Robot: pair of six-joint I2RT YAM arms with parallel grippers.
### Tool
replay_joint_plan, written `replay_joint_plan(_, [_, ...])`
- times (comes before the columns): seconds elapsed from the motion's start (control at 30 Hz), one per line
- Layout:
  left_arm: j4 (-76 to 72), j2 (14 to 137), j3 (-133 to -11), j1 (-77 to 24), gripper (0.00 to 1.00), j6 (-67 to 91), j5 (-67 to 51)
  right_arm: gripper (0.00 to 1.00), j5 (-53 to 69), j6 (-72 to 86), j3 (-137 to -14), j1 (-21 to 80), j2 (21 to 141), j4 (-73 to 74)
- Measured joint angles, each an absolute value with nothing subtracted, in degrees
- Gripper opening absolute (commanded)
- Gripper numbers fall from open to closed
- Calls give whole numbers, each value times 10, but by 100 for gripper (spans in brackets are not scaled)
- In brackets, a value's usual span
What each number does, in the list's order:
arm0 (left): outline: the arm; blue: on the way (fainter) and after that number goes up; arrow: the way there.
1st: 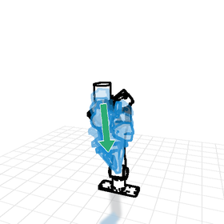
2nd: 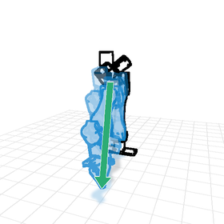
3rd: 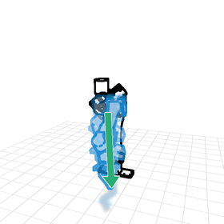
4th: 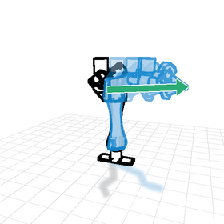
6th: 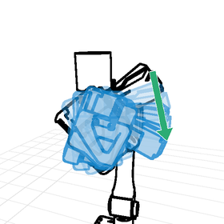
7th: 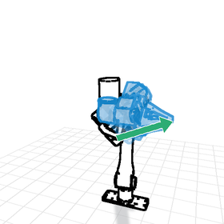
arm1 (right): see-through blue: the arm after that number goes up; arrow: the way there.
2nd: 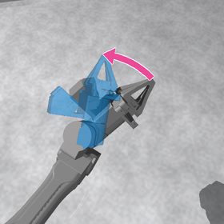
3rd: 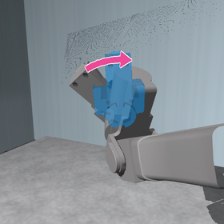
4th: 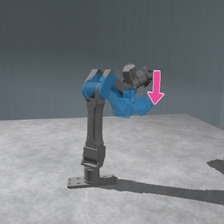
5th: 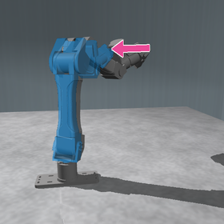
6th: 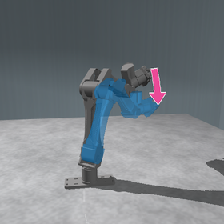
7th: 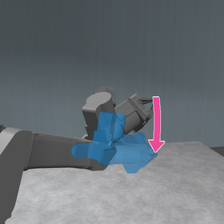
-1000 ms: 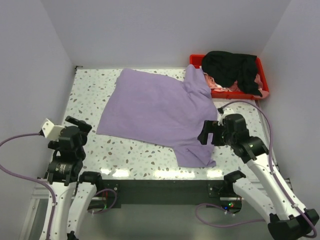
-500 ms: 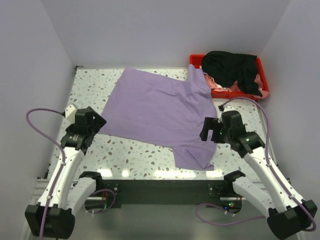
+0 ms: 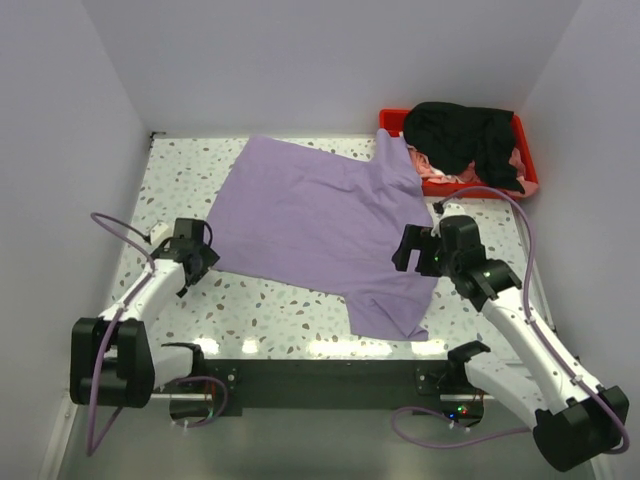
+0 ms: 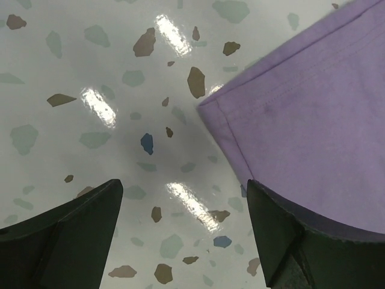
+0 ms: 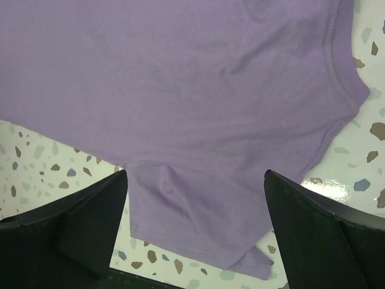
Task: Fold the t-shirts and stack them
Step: Flatten the tshirt out
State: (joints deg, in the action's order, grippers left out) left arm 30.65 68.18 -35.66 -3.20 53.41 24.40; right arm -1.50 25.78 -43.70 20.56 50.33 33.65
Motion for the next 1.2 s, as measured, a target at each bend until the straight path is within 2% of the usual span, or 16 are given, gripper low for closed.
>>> replay_joint_plan(0.1, [287, 704, -357, -19, 84, 532, 242, 99, -7, 255, -434, 206, 511, 332])
replay_joint_plan(0.17, [267, 717, -357, -15, 77, 529, 240, 99, -3, 254, -433, 206, 515, 329])
replay_joint_plan(0.23, [255, 735, -358, -11, 64, 527, 239, 99, -2, 252, -432, 206, 518, 327])
replay_joint_plan(0.3, [246, 759, -362, -7, 59, 520, 238, 99, -1, 251, -430, 206, 518, 324])
replay_joint_plan(0.33, [244, 770, -365, -6, 53, 518, 238, 99, -1, 250, -430, 206, 518, 324])
replay_joint_plan(0.6, [220, 833, -398, 11, 51, 509, 237, 99, 2, 245, -427, 206, 518, 320])
replay_joint_plan(0.9, [206, 849, -409, 11, 49, 503, 238, 99, 1, 242, -427, 206, 518, 321])
replay_joint_plan(1.0, [203, 860, -417, 11, 39, 501, 241, 99, 1, 240, -427, 206, 518, 321])
replay_joint_plan(1.1, [197, 873, -426, 12, 5, 502, 248, 99, 1, 240, -427, 206, 518, 321])
replay_joint_plan(1.13, [191, 876, -428, 12, 0, 502, 247, 99, 2, 240, -427, 206, 518, 320])
replay_joint_plan(1.2, [184, 879, -428, 12, 0, 502, 247, 99, 2, 239, -427, 206, 518, 320])
